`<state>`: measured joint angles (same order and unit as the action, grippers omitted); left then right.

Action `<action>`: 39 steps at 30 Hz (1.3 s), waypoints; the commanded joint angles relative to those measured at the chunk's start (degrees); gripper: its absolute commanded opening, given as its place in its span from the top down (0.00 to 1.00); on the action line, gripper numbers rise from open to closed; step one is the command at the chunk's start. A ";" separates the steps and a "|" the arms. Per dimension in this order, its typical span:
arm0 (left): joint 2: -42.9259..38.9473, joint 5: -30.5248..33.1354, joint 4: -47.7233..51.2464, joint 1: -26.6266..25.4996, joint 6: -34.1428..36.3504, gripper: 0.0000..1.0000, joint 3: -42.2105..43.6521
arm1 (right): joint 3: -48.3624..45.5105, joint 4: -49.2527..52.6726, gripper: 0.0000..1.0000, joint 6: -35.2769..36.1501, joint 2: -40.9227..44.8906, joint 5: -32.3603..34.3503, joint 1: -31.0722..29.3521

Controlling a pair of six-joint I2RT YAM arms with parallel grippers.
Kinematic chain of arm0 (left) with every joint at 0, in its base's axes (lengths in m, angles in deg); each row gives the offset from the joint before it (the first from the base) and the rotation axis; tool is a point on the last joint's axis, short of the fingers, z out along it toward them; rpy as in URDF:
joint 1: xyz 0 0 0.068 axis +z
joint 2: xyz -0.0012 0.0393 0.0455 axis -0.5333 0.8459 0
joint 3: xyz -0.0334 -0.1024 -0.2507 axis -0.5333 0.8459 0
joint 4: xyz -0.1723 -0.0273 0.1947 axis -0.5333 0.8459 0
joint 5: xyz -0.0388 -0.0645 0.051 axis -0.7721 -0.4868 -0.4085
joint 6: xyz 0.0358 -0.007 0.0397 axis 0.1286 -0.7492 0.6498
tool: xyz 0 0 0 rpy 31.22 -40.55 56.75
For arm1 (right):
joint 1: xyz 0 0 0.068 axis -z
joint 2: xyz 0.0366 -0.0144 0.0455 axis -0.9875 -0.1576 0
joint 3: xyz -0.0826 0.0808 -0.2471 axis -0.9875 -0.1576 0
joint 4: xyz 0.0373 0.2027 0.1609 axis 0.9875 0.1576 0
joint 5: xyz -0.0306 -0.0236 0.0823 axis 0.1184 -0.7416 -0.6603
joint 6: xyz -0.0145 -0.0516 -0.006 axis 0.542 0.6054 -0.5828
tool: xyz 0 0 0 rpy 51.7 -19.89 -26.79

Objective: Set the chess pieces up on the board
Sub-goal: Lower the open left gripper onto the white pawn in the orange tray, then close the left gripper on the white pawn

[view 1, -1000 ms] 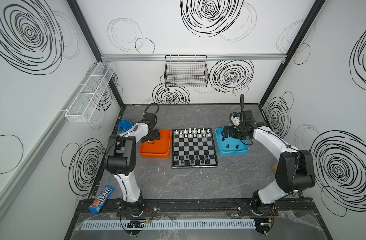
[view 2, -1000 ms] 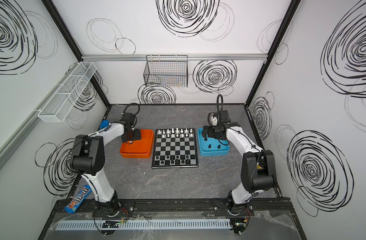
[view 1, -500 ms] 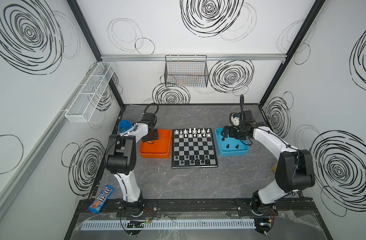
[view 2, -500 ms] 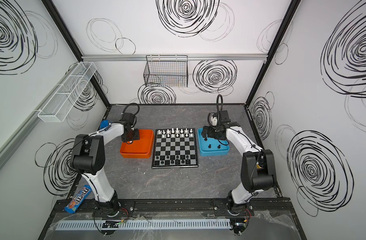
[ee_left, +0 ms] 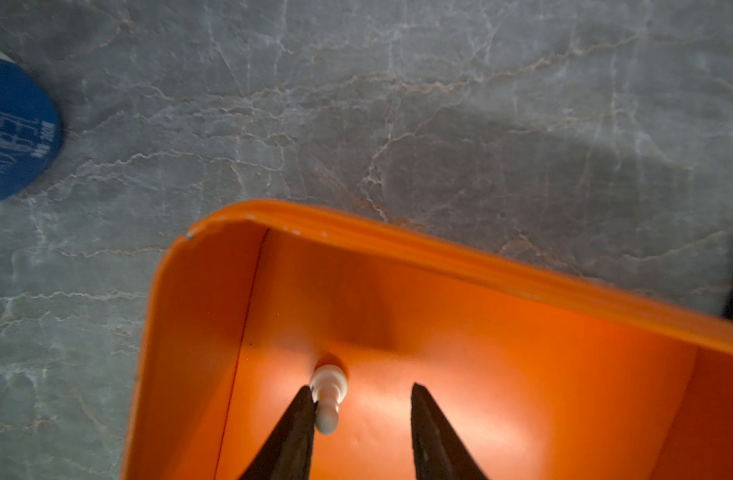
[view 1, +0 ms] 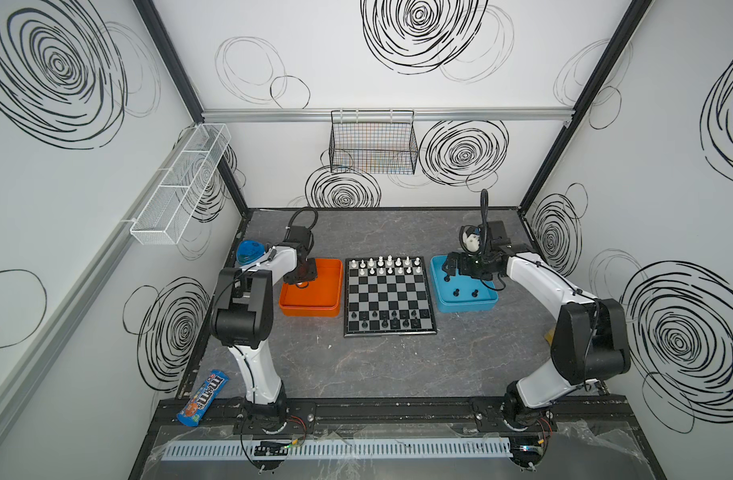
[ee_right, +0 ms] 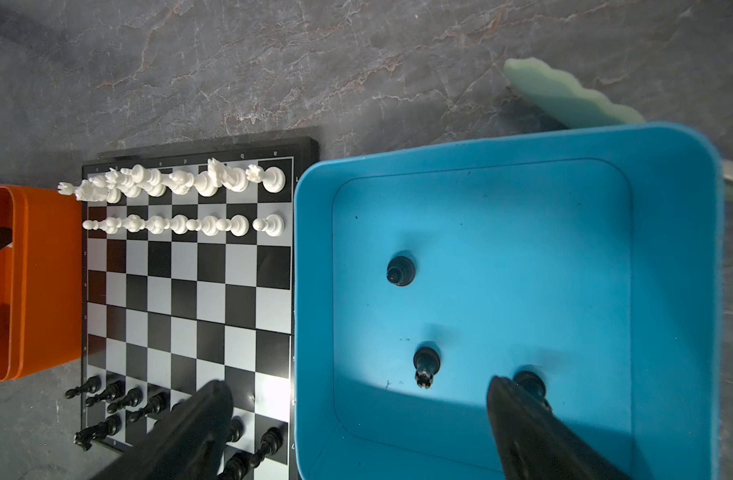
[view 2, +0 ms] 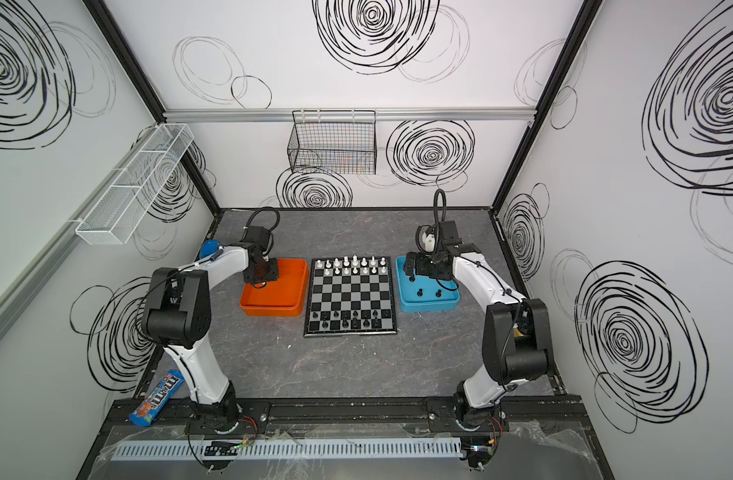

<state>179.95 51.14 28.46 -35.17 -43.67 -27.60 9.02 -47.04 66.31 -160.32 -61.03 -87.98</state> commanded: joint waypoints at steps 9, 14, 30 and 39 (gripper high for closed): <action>1.09 -0.15 0.09 0.48 0.30 0.74 0.38 | -1.09 -1.17 0.00 0.85 -0.34 0.30 0.40; 1.09 -0.10 0.17 0.48 0.28 0.76 0.42 | -1.18 -1.19 0.00 0.87 -0.23 0.29 0.40; 2.41 -0.31 0.83 0.48 0.50 0.83 -0.16 | -1.59 -1.45 0.00 0.87 0.01 0.17 0.57; 1.80 0.06 0.79 0.48 0.51 0.76 -0.10 | -1.71 -1.45 0.00 0.84 0.47 0.22 0.68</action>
<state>181.66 51.11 28.52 -35.17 -43.02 -27.60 7.73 -47.87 66.29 -160.32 -61.03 -87.61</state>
